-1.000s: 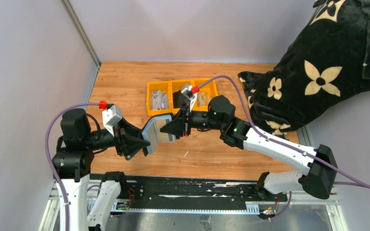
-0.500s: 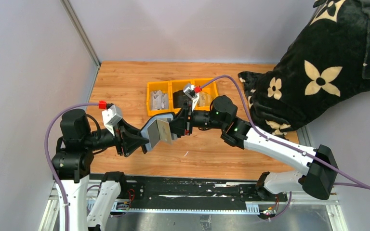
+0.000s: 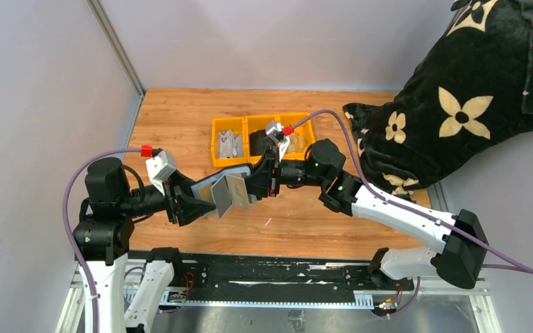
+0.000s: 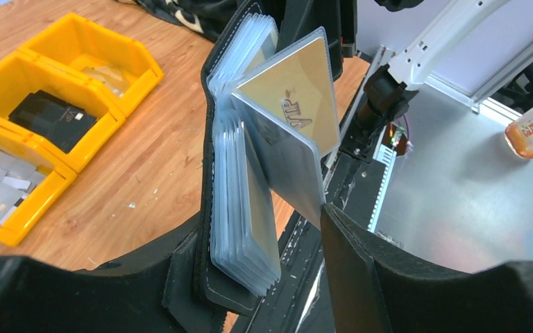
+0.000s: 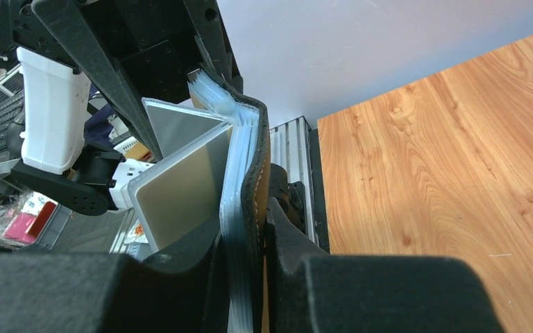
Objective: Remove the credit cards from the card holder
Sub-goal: Remove the credit card from the card holder.
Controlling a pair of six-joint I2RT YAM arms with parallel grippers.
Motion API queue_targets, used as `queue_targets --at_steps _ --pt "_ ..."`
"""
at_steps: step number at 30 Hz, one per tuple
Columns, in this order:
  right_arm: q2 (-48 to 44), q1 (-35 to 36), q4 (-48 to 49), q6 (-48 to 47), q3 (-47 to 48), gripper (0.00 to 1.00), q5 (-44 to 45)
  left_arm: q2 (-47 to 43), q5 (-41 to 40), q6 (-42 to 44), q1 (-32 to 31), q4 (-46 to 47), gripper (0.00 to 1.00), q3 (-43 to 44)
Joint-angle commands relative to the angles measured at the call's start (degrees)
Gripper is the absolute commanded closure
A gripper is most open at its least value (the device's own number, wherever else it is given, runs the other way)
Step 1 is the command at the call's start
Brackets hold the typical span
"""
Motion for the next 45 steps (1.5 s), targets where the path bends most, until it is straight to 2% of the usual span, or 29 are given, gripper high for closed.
queue_targets --at_steps 1,5,15,18,23,24,36,45 --pt "-4.1 0.5 7.7 2.0 1.3 1.0 -5.7 -0.3 -1.5 1.4 0.1 0.9 0.42 -0.6" --pt "-5.3 -0.2 7.1 1.9 1.6 1.0 -6.9 -0.4 -1.4 1.3 0.1 0.9 0.46 -0.6" --pt "-7.2 -1.7 7.7 4.1 2.2 1.0 -11.4 -0.1 0.6 1.1 0.1 0.9 0.46 0.7" --pt "-7.1 -1.7 8.3 4.6 2.1 1.0 -11.4 -0.3 1.4 0.9 0.1 0.9 0.41 1.0" --pt "-6.7 -1.7 8.3 4.8 2.4 1.0 -11.4 -2.1 10.8 1.3 0.1 1.0 0.17 1.7" --pt "-6.6 -1.7 8.3 4.8 2.4 1.0 -11.4 -2.6 11.7 1.3 0.1 0.9 0.15 1.7" --pt "-5.7 -1.7 7.1 5.0 4.5 1.0 -11.5 -3.0 13.0 0.6 0.1 0.7 0.11 1.3" --pt "-1.3 -1.1 15.0 10.3 4.3 1.0 -11.3 1.1 15.0 -2.9 0.1 0.2 0.03 1.5"
